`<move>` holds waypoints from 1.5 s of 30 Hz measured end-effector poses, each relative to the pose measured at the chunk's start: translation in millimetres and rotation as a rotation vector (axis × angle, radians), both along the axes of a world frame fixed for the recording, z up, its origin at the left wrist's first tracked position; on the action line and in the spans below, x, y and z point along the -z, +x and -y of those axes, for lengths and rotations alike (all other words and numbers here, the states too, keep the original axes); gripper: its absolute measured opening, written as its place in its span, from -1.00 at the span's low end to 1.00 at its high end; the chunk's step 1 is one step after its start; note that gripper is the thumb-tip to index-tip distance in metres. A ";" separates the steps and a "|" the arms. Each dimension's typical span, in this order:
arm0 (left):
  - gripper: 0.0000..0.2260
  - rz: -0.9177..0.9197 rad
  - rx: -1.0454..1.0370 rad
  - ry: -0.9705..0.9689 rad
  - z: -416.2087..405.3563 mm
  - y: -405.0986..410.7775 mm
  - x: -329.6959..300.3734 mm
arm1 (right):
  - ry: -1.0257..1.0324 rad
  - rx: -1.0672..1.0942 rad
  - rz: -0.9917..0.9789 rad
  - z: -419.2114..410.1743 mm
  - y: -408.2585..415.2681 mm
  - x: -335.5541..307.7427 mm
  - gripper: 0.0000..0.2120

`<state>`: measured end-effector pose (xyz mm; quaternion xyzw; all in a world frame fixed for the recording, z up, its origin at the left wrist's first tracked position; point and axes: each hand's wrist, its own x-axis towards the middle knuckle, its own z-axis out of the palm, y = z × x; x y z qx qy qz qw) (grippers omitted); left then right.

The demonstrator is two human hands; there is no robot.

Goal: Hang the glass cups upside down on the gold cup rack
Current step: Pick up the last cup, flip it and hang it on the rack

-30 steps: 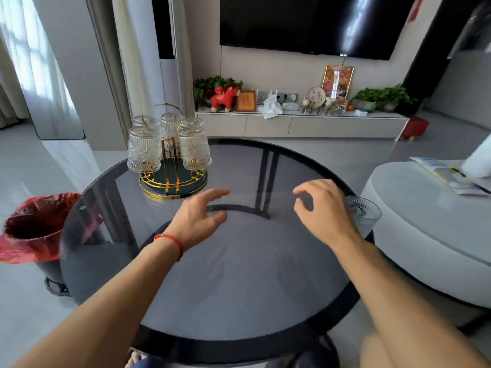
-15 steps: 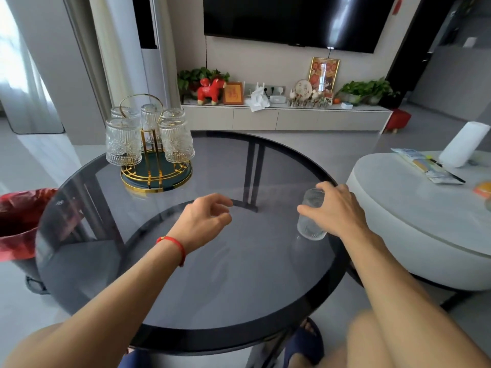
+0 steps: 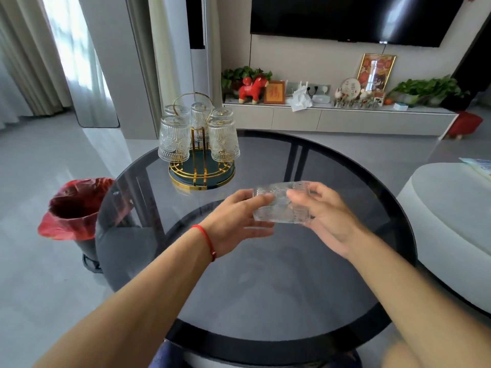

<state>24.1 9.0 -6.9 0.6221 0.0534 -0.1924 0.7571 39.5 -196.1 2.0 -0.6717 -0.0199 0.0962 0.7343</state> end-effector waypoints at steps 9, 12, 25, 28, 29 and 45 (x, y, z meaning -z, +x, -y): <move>-0.47 0.365 -0.186 0.217 -39.4 14.0 -2.5 | -0.421 -0.275 0.212 -60.1 6.6 12.1 -0.06; -0.51 0.476 -0.198 0.272 -50.9 20.5 2.3 | -0.357 -0.224 0.242 -80.3 15.4 15.9 -0.07; -0.62 0.607 -0.136 1.121 -108.2 69.5 61.5 | -0.376 0.115 0.620 -144.4 75.7 -27.4 -0.18; -0.59 0.586 -0.159 1.157 -108.7 72.6 65.2 | -0.407 0.162 0.663 -162.5 95.4 -50.3 -0.19; -0.59 0.569 -0.162 1.164 -110.4 73.3 66.0 | -0.402 0.161 0.665 -168.9 102.5 -55.5 -0.20; -0.49 0.605 -0.079 1.365 -106.9 77.4 66.6 | -0.755 0.107 0.771 -206.3 151.2 -49.8 -0.19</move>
